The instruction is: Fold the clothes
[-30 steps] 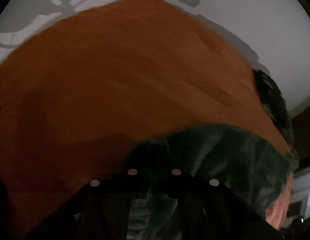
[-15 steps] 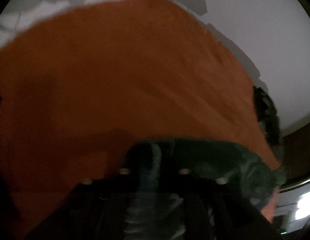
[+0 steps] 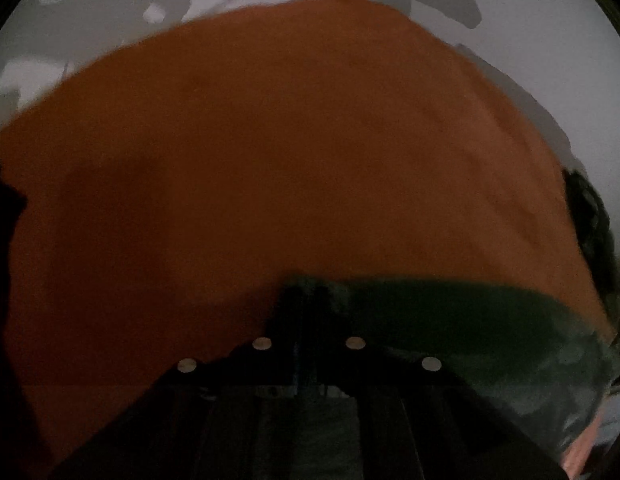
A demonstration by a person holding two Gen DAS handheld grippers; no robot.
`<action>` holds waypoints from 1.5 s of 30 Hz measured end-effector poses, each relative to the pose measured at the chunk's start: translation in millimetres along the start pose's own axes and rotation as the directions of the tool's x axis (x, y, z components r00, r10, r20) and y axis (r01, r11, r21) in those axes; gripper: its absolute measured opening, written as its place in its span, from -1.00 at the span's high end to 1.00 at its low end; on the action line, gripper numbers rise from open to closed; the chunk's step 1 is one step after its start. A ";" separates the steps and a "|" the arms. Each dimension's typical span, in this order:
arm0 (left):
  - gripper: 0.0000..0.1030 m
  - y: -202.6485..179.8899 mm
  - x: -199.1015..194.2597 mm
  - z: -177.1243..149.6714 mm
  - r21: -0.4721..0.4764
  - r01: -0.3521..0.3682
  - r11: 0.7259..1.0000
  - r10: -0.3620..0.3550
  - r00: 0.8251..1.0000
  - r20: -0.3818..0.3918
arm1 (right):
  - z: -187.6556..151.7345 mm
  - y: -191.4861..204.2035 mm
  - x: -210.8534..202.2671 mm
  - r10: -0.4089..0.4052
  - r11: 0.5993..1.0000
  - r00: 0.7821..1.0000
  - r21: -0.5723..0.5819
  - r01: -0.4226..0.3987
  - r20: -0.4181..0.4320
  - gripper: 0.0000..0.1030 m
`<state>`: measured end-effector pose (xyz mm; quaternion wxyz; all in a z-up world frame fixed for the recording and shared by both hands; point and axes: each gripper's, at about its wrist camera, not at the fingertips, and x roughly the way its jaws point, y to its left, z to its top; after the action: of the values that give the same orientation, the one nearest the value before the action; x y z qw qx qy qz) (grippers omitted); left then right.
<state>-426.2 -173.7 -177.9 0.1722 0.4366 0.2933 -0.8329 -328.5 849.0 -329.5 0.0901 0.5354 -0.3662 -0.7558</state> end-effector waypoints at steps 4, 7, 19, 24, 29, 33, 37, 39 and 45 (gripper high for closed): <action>0.41 6.3 -11.4 1.8 -0.012 -0.027 1.000 0.027 1.000 -0.002 | 18.8 -5.6 -17.9 0.002 1.000 0.996 0.001 -0.002 0.088 -0.28; 0.34 11.1 -73.3 3.9 -0.080 0.023 0.997 -0.007 0.982 0.190 | 43.8 -12.7 -26.6 -0.029 0.999 0.989 -0.030 0.034 0.147 -0.28; -0.07 -140.3 -95.1 -173.6 0.240 0.363 0.901 -0.326 0.928 -0.180 | 151.6 -34.4 15.7 0.023 0.999 0.958 0.029 -0.033 0.285 -0.28; -0.07 -171.0 -90.2 -222.1 0.357 0.402 0.844 -0.318 0.909 -0.271 | 178.1 -34.9 51.5 0.012 0.966 0.947 0.242 -0.094 0.320 0.77; -0.07 -162.7 -104.5 -228.4 0.341 0.434 0.834 -0.349 0.893 -0.283 | 153.7 28.6 -12.2 -0.032 0.995 0.847 0.098 -0.024 0.530 0.85; -0.07 -149.6 -112.1 -227.4 0.333 0.416 0.846 -0.334 0.901 -0.276 | 114.8 117.9 -64.6 -0.091 0.975 0.753 -0.095 0.199 0.652 0.86; -0.07 -124.3 -115.2 -224.1 0.300 0.380 0.875 -0.306 0.914 -0.266 | 131.4 197.4 -35.0 -0.242 0.866 0.720 -0.190 0.462 0.651 0.43; -0.07 -114.7 -115.6 -223.5 0.269 0.379 0.885 -0.304 0.910 -0.281 | 175.4 207.4 18.3 -0.305 0.839 0.823 -0.275 0.470 0.479 -0.34; -0.07 -97.3 -116.7 -231.1 0.212 0.407 0.888 -0.336 0.891 -0.304 | 201.7 113.5 18.5 -0.267 0.959 0.927 -0.025 0.284 0.263 -0.02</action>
<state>-269.1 52.4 -151.5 -0.0927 0.4961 0.2758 -0.8181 -541.6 850.1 -237.5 -0.0484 0.4758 -0.2721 -0.8350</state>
